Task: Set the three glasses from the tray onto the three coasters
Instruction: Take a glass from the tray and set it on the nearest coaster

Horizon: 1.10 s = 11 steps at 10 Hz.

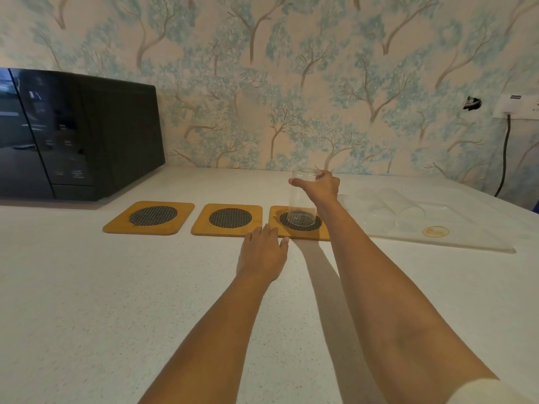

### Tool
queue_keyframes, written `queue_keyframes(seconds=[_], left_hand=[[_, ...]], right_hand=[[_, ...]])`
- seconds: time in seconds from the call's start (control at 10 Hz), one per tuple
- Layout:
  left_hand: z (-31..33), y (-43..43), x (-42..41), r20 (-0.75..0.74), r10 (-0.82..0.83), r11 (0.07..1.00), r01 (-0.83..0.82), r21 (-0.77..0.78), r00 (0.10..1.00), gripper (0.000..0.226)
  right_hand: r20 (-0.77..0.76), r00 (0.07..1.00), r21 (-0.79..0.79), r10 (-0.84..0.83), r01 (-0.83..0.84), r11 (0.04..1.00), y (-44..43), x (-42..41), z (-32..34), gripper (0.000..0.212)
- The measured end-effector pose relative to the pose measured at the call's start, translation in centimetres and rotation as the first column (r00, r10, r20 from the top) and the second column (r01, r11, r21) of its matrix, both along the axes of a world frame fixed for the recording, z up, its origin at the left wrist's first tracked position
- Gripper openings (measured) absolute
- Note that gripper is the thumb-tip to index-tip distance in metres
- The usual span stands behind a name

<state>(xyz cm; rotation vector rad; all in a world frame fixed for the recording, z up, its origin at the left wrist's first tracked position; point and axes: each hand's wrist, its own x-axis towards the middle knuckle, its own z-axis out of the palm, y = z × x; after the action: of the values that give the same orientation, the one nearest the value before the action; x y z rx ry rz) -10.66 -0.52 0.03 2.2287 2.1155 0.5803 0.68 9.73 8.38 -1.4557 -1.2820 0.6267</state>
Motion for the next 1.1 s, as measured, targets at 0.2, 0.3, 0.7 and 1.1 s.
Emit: queue_keyframes(seconds=[0.2, 0.3, 0.7, 1.1], left_hand=[[0.0, 0.1, 0.0, 0.008, 0.0, 1.0, 0.001, -0.005, 1.0, 0.054], [-0.1, 0.1, 0.0, 0.005, -0.001, 1.0, 0.001, 0.006, 1.0, 0.053], [-0.2, 0.1, -0.1, 0.012, -0.003, 1.0, 0.003, 0.013, 1.0, 0.053], [-0.1, 0.1, -0.2, 0.012, -0.015, 0.999, 0.015, 0.041, 1.0, 0.051]], right_hand=[[0.016, 1.0, 0.004, -0.002, 0.002, 1.0, -0.1, -0.1, -0.3, 0.084], [0.022, 1.0, 0.011, 0.002, -0.002, 1.0, -0.2, -0.1, -0.4, 0.084], [0.098, 0.992, -0.03, 0.084, -0.081, 0.996, -0.7, 0.6, 0.0, 0.089], [0.046, 0.987, -0.035, 0.155, -0.154, 0.988, -1.5, 1.6, 1.3, 0.092]])
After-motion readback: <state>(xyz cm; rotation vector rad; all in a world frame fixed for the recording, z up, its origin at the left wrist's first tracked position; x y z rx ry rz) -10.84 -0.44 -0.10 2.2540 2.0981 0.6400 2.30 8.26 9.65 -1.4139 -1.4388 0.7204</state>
